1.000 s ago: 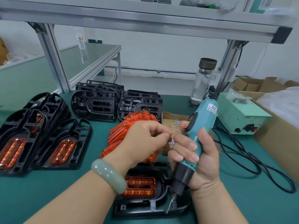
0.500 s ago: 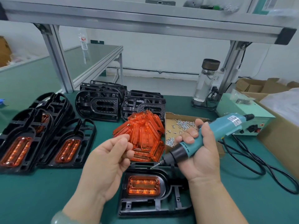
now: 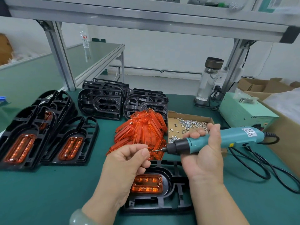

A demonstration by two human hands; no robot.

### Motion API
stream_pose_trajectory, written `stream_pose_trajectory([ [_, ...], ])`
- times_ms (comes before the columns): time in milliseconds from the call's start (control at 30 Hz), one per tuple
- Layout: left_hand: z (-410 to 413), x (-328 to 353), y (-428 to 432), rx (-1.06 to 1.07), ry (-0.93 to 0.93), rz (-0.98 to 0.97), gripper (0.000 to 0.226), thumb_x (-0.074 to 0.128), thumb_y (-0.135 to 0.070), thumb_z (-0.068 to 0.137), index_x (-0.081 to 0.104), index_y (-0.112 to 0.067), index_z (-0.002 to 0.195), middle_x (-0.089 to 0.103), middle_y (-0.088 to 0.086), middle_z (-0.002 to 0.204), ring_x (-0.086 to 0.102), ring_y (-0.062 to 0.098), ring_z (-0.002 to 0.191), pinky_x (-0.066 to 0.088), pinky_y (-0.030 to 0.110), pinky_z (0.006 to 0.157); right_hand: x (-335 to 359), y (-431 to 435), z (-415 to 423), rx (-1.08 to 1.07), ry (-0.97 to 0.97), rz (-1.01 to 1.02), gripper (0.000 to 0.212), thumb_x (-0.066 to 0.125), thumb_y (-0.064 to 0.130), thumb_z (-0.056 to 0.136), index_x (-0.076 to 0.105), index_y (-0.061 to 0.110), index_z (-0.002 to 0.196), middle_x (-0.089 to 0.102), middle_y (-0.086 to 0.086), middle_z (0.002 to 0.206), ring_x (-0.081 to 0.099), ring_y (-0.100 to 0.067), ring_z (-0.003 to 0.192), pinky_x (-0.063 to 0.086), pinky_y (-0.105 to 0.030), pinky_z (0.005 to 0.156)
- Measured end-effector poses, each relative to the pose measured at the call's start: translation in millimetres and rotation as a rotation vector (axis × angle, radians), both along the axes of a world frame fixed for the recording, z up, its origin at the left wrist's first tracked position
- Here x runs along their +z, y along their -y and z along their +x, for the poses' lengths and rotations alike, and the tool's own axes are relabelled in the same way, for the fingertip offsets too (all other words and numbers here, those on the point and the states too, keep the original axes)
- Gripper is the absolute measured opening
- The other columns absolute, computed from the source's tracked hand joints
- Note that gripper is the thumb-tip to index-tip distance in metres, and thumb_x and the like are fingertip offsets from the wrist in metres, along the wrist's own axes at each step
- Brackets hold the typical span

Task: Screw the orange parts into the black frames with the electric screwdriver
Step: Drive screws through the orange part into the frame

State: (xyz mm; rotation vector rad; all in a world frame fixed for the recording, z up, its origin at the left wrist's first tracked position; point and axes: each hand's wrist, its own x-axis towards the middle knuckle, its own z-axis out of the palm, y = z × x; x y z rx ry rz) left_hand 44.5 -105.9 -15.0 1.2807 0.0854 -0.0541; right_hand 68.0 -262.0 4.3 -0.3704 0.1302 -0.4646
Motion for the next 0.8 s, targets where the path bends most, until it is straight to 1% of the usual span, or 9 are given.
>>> stream_pose_trajectory([
  [100, 0.3, -0.6, 1.2, -0.019, -0.010, -0.035, 0.016, 0.070, -0.007, 0.075, 0.075, -0.020, 0.082, 0.070, 0.005, 0.069, 0.065, 0.011, 0.062, 0.050, 0.016, 0.052, 0.8, -1.5, -0.8, 0.013, 0.016, 0.030, 0.030, 0.068, 0.037, 0.074, 0.066, 0.024, 0.046, 0.050, 0.010, 0.058, 0.050, -0.005, 0.048, 0.051, -0.019, 0.058],
  [167, 0.8, -0.8, 1.1, -0.023, -0.027, -0.086, 0.019, 0.072, -0.008, 0.068, 0.074, -0.013, 0.086, 0.070, 0.006, 0.071, 0.066, 0.013, 0.063, 0.051, 0.017, 0.053, 0.4, -1.8, -0.9, 0.012, 0.018, 0.055, 0.028, 0.069, 0.036, 0.072, 0.067, 0.023, 0.047, 0.050, 0.009, 0.059, 0.050, -0.006, 0.048, 0.051, -0.019, 0.057],
  [267, 0.6, -0.6, 2.4, -0.029, -0.036, -0.056, 0.009, 0.070, -0.011, 0.073, 0.075, -0.013, 0.080, 0.070, 0.007, 0.069, 0.065, 0.012, 0.060, 0.050, 0.016, 0.051, 0.8, -1.9, -1.2, 0.009, 0.004, 0.050, 0.027, 0.069, 0.036, 0.073, 0.067, 0.023, 0.049, 0.049, 0.009, 0.060, 0.049, -0.005, 0.048, 0.051, -0.020, 0.058],
  [333, -0.7, -0.7, 4.1, -0.044, -0.020, 0.020, 0.010, 0.068, -0.013, 0.080, 0.076, -0.017, 0.074, 0.070, 0.005, 0.069, 0.064, 0.010, 0.059, 0.049, 0.016, 0.050, 0.9, -1.4, -1.5, 0.012, -0.001, 0.048, 0.018, 0.070, 0.035, 0.073, 0.066, 0.022, 0.061, 0.049, 0.009, 0.061, 0.048, -0.006, 0.049, 0.051, -0.021, 0.059],
  [400, -1.2, -1.6, 5.1, -0.037, -0.012, 0.076, 0.014, 0.066, -0.013, 0.084, 0.075, -0.015, 0.072, 0.071, 0.006, 0.070, 0.064, 0.010, 0.059, 0.050, 0.016, 0.050, 0.0, -0.8, -1.8, 0.006, -0.002, 0.050, 0.018, 0.070, 0.035, 0.073, 0.058, 0.021, 0.074, 0.049, 0.009, 0.061, 0.048, -0.005, 0.049, 0.051, -0.021, 0.060],
  [467, -1.6, -1.5, 5.7, -0.035, -0.009, 0.103, 0.017, 0.065, -0.014, 0.085, 0.074, -0.014, 0.071, 0.071, 0.006, 0.069, 0.064, 0.010, 0.058, 0.050, 0.016, 0.050, -0.5, -0.7, -1.2, 0.009, -0.006, 0.046, 0.017, 0.070, 0.035, 0.073, 0.062, 0.022, 0.068, 0.049, 0.010, 0.061, 0.048, -0.005, 0.049, 0.051, -0.020, 0.060],
  [533, -1.7, -1.0, 6.3, -0.046, 0.003, 0.125, 0.018, 0.065, -0.015, 0.085, 0.074, -0.016, 0.070, 0.070, 0.006, 0.068, 0.063, 0.010, 0.058, 0.049, 0.016, 0.049, -1.2, -1.0, -1.0, 0.016, -0.002, 0.039, 0.024, 0.069, 0.036, 0.076, 0.065, 0.023, 0.055, 0.049, 0.010, 0.060, 0.048, -0.005, 0.048, 0.051, -0.020, 0.060],
  [700, -2.6, -0.5, 7.0, -0.070, 0.029, 0.173, 0.018, 0.064, -0.018, 0.085, 0.075, -0.021, 0.071, 0.070, 0.006, 0.066, 0.063, 0.009, 0.057, 0.048, 0.017, 0.050, -2.3, -1.3, -1.5, 0.023, 0.002, 0.023, 0.034, 0.066, 0.037, 0.081, 0.067, 0.025, 0.049, 0.050, 0.011, 0.060, 0.049, -0.004, 0.048, 0.052, -0.021, 0.060],
  [800, -3.0, -0.4, 7.1, -0.067, 0.039, 0.189, 0.019, 0.064, -0.018, 0.086, 0.074, -0.022, 0.070, 0.070, 0.006, 0.065, 0.062, 0.009, 0.056, 0.048, 0.016, 0.050, -1.4, -2.3, -2.3, 0.023, 0.007, 0.020, 0.032, 0.067, 0.036, 0.079, 0.067, 0.025, 0.049, 0.049, 0.011, 0.060, 0.049, -0.004, 0.048, 0.052, -0.022, 0.059],
])
